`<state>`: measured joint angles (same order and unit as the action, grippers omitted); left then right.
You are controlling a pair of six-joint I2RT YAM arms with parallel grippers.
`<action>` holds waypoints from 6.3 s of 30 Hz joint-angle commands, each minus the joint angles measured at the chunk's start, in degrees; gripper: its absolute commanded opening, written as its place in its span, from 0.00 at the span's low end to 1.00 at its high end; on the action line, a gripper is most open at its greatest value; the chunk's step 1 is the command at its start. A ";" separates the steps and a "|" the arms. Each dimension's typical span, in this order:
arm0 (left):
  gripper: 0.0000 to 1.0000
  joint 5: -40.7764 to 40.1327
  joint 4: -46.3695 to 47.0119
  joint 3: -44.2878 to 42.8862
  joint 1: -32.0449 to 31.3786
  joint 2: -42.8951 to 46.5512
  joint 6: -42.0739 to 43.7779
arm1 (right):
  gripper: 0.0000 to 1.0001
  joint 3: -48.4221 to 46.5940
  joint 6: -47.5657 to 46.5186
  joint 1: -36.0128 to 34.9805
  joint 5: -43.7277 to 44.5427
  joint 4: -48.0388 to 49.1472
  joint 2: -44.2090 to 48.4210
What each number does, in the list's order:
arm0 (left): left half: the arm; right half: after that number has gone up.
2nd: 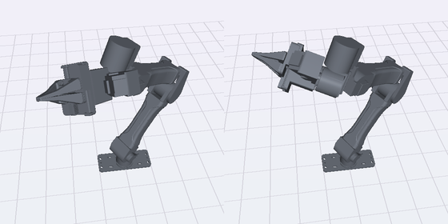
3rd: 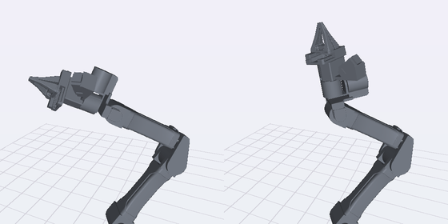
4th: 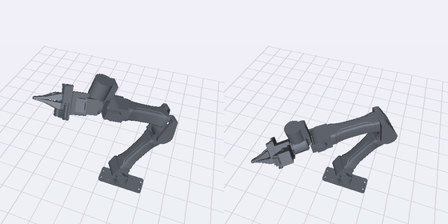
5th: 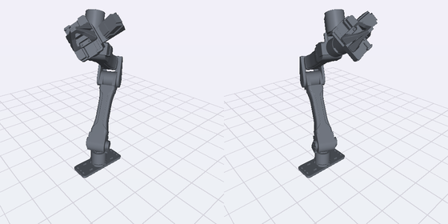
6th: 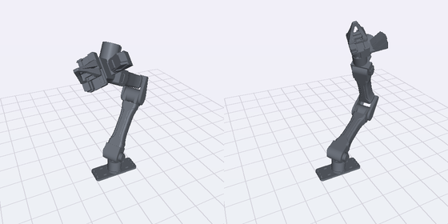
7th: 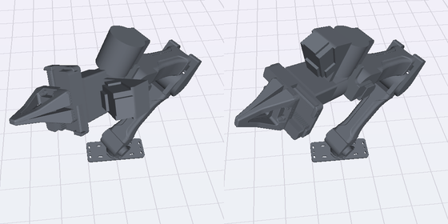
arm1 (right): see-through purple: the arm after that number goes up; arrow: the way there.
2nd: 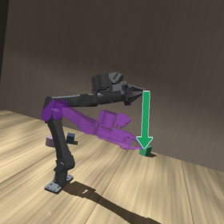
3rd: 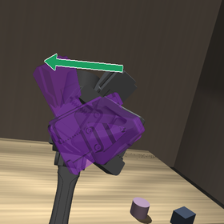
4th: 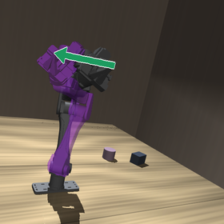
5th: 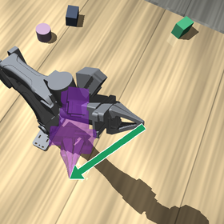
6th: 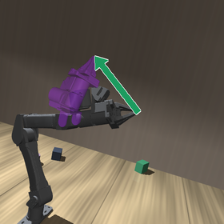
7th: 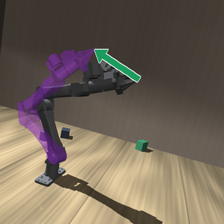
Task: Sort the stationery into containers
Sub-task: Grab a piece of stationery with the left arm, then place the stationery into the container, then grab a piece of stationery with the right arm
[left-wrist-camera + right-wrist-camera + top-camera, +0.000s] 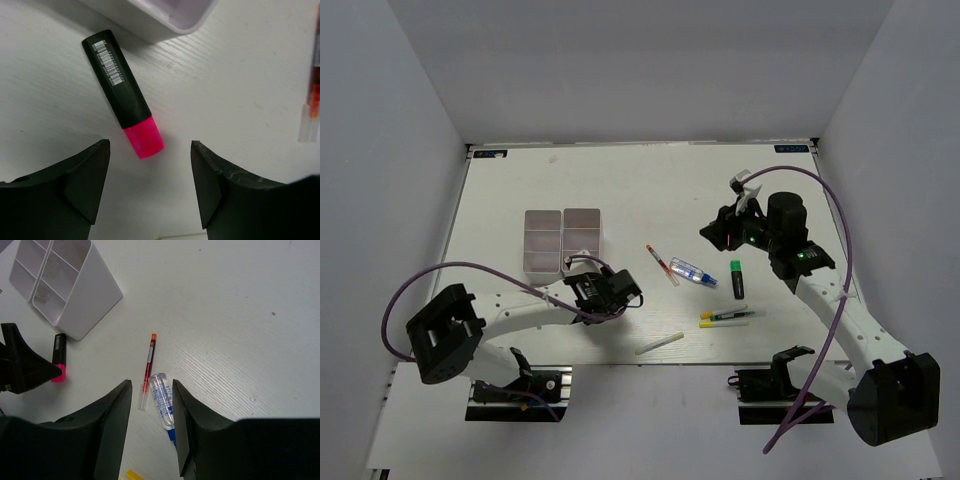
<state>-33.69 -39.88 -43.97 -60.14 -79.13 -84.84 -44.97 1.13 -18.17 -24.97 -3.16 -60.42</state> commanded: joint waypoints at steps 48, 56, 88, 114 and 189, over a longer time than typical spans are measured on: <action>0.16 11.89 -2.92 0.11 -7.62 -8.05 -2.88 | 0.44 2.78 3.36 8.86 -12.73 4.19 5.40; 0.00 6.65 -8.45 -10.43 -15.00 -11.65 -1.48 | 0.44 2.61 3.53 9.47 -12.91 4.21 5.40; 0.00 -32.49 -15.67 -22.39 1.41 9.72 -12.81 | 0.44 3.75 5.99 12.11 -15.37 6.41 4.70; 0.00 -4.73 7.62 -6.31 28.67 12.24 -14.38 | 0.44 4.80 7.14 17.47 -20.11 6.32 6.02; 0.99 39.23 11.51 -11.84 38.61 20.85 57.73 | 0.75 -10.48 -20.19 18.26 -0.81 -19.59 -18.58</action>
<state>1.65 -20.21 -53.43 -21.23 -59.27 -40.77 -52.42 -14.59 0.51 -36.47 -16.36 -75.92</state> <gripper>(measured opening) 0.989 0.744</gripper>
